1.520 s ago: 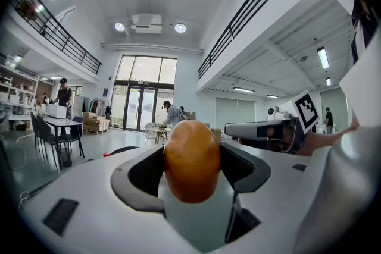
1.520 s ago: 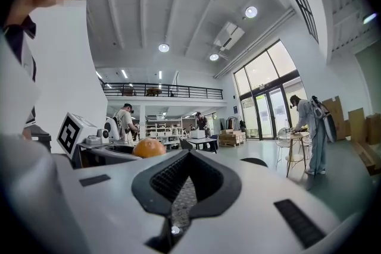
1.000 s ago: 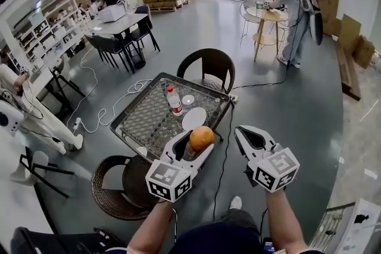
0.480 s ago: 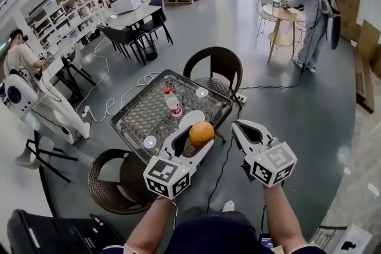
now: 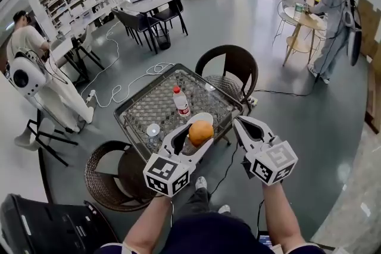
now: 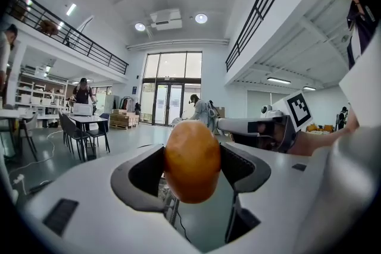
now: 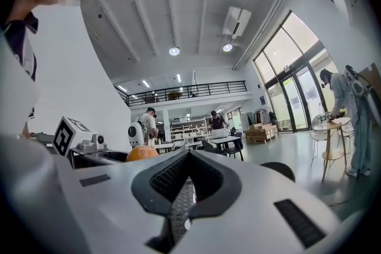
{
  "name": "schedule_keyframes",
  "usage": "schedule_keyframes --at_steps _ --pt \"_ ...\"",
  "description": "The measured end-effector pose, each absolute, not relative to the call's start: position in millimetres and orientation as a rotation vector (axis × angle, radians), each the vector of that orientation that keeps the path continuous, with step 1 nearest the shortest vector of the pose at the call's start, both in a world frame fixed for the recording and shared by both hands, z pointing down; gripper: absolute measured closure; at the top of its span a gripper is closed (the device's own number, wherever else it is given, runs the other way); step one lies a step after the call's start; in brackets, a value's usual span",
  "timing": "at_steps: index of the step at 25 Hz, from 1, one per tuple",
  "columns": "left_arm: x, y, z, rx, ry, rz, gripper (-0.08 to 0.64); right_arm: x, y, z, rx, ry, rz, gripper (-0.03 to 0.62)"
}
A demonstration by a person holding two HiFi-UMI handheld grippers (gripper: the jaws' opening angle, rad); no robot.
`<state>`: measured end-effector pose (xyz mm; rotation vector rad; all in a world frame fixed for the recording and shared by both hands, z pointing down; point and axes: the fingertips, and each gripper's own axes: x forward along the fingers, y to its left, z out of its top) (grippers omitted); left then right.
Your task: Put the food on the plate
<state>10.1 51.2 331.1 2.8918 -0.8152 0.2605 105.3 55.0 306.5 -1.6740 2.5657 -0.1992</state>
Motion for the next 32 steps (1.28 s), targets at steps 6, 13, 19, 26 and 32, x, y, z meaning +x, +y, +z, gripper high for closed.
schedule_keyframes --at_steps 6,13,19,26,32 --pt "7 -10 349 2.854 -0.817 0.24 0.261 100 -12 313 -1.65 2.604 -0.19 0.589" --pt "-1 -77 370 2.829 -0.792 0.278 0.261 85 -84 322 -1.62 2.625 -0.206 0.589" --pt "-16 -109 392 2.782 -0.774 0.299 0.261 67 -121 340 -1.621 2.659 -0.252 0.589" --pt "-22 -126 418 2.709 -0.806 0.343 0.261 57 -140 363 -1.555 2.725 -0.334 0.588" --pt "-12 -129 443 2.651 -0.871 0.423 0.261 59 -148 384 -1.457 2.795 -0.371 0.589"
